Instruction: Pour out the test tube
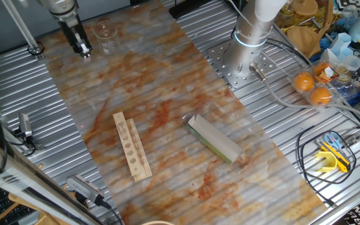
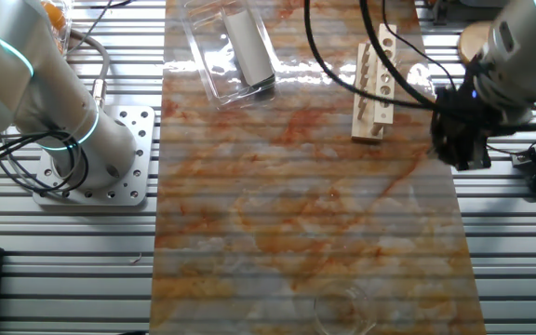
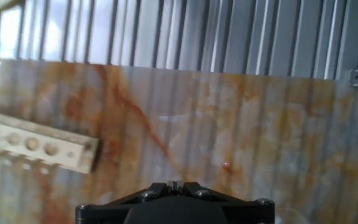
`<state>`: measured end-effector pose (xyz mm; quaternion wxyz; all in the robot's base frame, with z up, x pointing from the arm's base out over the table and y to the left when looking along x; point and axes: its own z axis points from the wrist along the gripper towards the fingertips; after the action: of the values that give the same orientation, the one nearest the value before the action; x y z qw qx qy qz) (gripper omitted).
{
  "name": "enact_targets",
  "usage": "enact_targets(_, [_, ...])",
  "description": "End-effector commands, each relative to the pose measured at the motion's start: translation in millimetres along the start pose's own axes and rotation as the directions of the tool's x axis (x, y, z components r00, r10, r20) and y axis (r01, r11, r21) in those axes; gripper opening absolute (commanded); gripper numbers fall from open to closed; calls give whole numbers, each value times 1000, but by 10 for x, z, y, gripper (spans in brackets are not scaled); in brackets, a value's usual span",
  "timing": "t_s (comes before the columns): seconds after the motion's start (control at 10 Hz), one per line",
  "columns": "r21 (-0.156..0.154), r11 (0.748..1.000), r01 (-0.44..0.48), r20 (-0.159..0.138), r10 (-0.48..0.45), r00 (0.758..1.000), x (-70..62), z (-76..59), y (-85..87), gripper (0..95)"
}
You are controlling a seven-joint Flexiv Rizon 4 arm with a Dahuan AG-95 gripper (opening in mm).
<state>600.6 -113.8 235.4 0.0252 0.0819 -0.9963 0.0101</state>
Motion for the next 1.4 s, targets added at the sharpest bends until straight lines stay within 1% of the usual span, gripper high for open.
enact_targets(0.1, [32, 999, 7, 7, -7, 1000, 22, 192, -70, 0])
enact_targets(0.2, [37, 999, 5, 14, -6, 1000, 26, 269, -76, 0])
enact_targets(0.4, [33, 999, 3, 24, -3, 1000, 35, 335, -81, 0])
enact_targets(0.5, [21, 1000, -2, 27, 1, 1000, 35, 332, -84, 0])
enact_targets(0.6, [-26, 999, -22, 32, 22, 999, 35, 332, -85, 0])
enact_targets(0.7, [-25, 1000, -18, 9, 18, 1000, 38, 335, -85, 0])
enact_targets(0.8, [-23, 1000, -15, -20, 15, 1000, 38, 338, -82, 0])
enact_targets(0.9, [-15, 1000, -10, -48, 9, 999, 41, 342, -81, 0])
enact_targets(1.0, [-6, 1000, -3, -57, 3, 998, 41, 343, -80, 0])
enact_targets(1.1, [9, 1000, 1, -58, -1, 998, 41, 343, -80, 0])
enact_targets(1.3, [13, 1000, -13, -65, 14, 998, 52, 352, -83, 0])
enact_targets(1.4, [13, 1000, -17, -64, 18, 998, 67, 366, -88, 0])
